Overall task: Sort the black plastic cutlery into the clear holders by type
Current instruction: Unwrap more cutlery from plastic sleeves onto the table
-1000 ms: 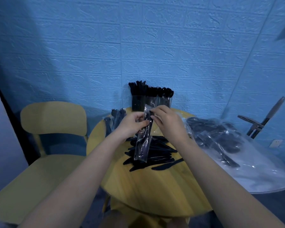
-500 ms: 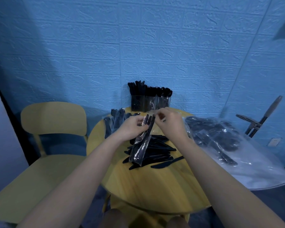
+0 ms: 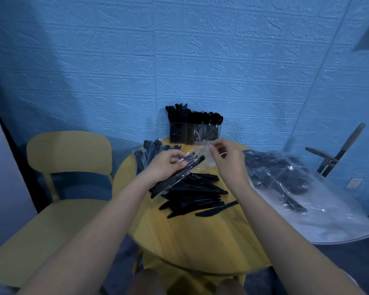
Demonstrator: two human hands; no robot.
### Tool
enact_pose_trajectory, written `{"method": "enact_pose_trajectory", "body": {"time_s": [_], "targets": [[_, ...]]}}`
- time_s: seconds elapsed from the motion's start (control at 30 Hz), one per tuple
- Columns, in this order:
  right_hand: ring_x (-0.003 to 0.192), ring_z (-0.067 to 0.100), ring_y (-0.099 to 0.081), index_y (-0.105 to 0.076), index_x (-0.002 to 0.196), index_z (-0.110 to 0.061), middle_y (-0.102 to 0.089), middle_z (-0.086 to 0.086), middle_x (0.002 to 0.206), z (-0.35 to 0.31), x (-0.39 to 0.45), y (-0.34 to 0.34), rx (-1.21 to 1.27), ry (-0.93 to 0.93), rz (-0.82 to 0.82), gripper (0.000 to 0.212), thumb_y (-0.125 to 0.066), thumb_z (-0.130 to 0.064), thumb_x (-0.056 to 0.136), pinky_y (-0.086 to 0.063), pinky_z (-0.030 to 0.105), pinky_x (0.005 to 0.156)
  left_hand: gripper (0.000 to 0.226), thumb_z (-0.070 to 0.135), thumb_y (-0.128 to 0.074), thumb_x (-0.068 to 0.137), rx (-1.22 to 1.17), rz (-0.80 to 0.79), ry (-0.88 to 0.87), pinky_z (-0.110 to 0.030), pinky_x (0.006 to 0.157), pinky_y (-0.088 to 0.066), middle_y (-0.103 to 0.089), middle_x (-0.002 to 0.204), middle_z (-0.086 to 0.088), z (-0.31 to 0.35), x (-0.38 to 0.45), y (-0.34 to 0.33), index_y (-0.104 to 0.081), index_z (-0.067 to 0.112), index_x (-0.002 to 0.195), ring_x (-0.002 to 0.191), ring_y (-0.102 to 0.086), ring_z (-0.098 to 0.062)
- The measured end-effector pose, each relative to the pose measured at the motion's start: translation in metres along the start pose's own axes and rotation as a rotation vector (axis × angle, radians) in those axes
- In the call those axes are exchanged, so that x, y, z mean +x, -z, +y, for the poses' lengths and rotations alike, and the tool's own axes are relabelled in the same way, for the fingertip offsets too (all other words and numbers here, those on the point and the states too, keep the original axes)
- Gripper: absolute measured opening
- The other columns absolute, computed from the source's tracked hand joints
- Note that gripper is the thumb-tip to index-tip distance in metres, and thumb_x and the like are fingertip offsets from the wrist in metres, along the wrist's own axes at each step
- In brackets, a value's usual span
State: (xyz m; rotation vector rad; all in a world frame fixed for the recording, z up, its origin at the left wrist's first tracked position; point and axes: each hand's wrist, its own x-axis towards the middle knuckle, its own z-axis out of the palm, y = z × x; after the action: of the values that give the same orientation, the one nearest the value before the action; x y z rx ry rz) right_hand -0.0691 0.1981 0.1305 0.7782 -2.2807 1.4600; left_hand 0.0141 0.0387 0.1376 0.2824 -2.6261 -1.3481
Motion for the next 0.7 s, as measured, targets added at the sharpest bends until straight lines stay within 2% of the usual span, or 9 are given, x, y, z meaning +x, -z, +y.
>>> {"method": "enact_pose_trajectory", "body": {"time_s": [0.07, 0.13, 0.2, 0.27, 0.3, 0.37, 0.57, 0.63, 0.7], "targets": [[0.076, 0.002, -0.054, -0.066, 0.095, -0.014, -0.06, -0.006, 0.086, -0.004, -0.006, -0.006, -0.024, 0.083, -0.084, 0.008, -0.062, -0.019, 0.091, -0.039, 0.006, 0.064, 0.026, 0.021, -0.058, 0.093, -0.005, -0.009, -0.016, -0.026, 0.087, -0.045, -0.067, 0.103, 0.003, -0.003, 0.001, -0.002, -0.058, 0.019, 0.119, 0.09, -0.062, -0.009], [0.083, 0.006, -0.055, -0.066, 0.1, -0.012, -0.061, -0.004, 0.092, -0.002, -0.005, -0.012, -0.062, 0.069, -0.157, 0.013, -0.064, -0.019, 0.089, -0.039, 0.006, 0.067, 0.026, 0.021, -0.059, 0.093, 0.001, -0.024, -0.032, -0.018, 0.078, -0.048, -0.07, 0.104, 0.0, -0.005, 0.002, -0.003, -0.058, 0.019, 0.119, 0.084, -0.064, -0.006], [0.087, 0.008, -0.055, -0.065, 0.104, -0.012, -0.061, -0.003, 0.095, 0.001, 0.0, -0.013, -0.067, -0.033, -0.214, 0.018, -0.065, -0.02, 0.088, -0.039, 0.008, 0.069, 0.026, 0.022, -0.059, 0.093, -0.002, -0.04, -0.039, -0.01, 0.068, -0.046, -0.071, 0.102, 0.001, -0.006, 0.002, -0.003, -0.059, 0.02, 0.119, 0.081, -0.065, -0.005], [0.085, 0.01, -0.056, -0.065, 0.1, -0.014, -0.061, -0.004, 0.088, 0.005, 0.003, -0.009, 0.005, -0.159, -0.302, 0.013, -0.065, -0.021, 0.088, -0.044, 0.016, 0.072, 0.023, 0.021, -0.059, 0.092, -0.006, -0.051, -0.05, -0.003, 0.063, -0.044, -0.07, 0.094, 0.006, -0.007, 0.001, -0.003, -0.061, 0.022, 0.115, 0.08, -0.065, -0.006], [0.082, 0.011, -0.057, -0.065, 0.096, -0.016, -0.061, -0.005, 0.084, 0.007, 0.002, -0.006, 0.063, -0.21, -0.351, 0.009, -0.065, -0.02, 0.089, -0.047, 0.018, 0.071, 0.022, 0.02, -0.06, 0.092, -0.002, -0.057, -0.052, 0.0, 0.062, -0.043, -0.069, 0.091, 0.009, -0.008, 0.0, -0.003, -0.061, 0.023, 0.114, 0.08, -0.064, -0.004], [0.078, 0.01, -0.058, -0.065, 0.094, -0.016, -0.063, -0.004, 0.082, 0.008, 0.001, -0.002, 0.165, -0.26, -0.423, 0.006, -0.065, -0.018, 0.089, -0.049, 0.015, 0.064, 0.023, 0.02, -0.061, 0.091, 0.009, -0.07, -0.062, 0.002, 0.063, -0.041, -0.067, 0.089, 0.012, -0.009, -0.001, -0.001, -0.063, 0.022, 0.114, 0.079, -0.062, 0.003], [0.074, 0.004, -0.06, -0.07, 0.102, -0.012, -0.067, -0.003, 0.082, 0.018, -0.008, 0.0, 0.26, -0.304, -0.493, 0.015, -0.066, -0.014, 0.087, -0.05, 0.013, 0.061, 0.03, 0.023, -0.068, 0.086, 0.148, -0.139, -0.085, -0.008, 0.077, -0.042, -0.065, 0.099, 0.013, -0.01, 0.003, -0.003, -0.067, 0.022, 0.116, 0.082, -0.056, 0.007], [0.068, 0.005, -0.058, -0.071, 0.093, -0.017, -0.067, -0.004, 0.077, 0.023, -0.011, 0.0, 0.282, -0.308, -0.433, 0.009, -0.066, -0.012, 0.087, -0.05, 0.016, 0.06, 0.03, 0.028, -0.068, 0.086, 0.134, -0.137, -0.067, -0.016, 0.085, -0.044, -0.065, 0.103, 0.013, -0.011, 0.005, -0.002, -0.066, 0.026, 0.116, 0.087, -0.056, 0.005], [0.065, 0.009, -0.057, -0.071, 0.085, -0.021, -0.068, -0.004, 0.076, 0.03, -0.013, -0.001, 0.351, -0.362, -0.33, 0.013, -0.066, -0.009, 0.087, -0.051, 0.02, 0.062, 0.032, 0.035, -0.064, 0.088, 0.095, -0.088, -0.03, -0.021, 0.092, -0.042, -0.061, 0.11, 0.014, -0.017, 0.004, 0.005, -0.064, 0.028, 0.119, 0.098, -0.055, 0.001]]}}
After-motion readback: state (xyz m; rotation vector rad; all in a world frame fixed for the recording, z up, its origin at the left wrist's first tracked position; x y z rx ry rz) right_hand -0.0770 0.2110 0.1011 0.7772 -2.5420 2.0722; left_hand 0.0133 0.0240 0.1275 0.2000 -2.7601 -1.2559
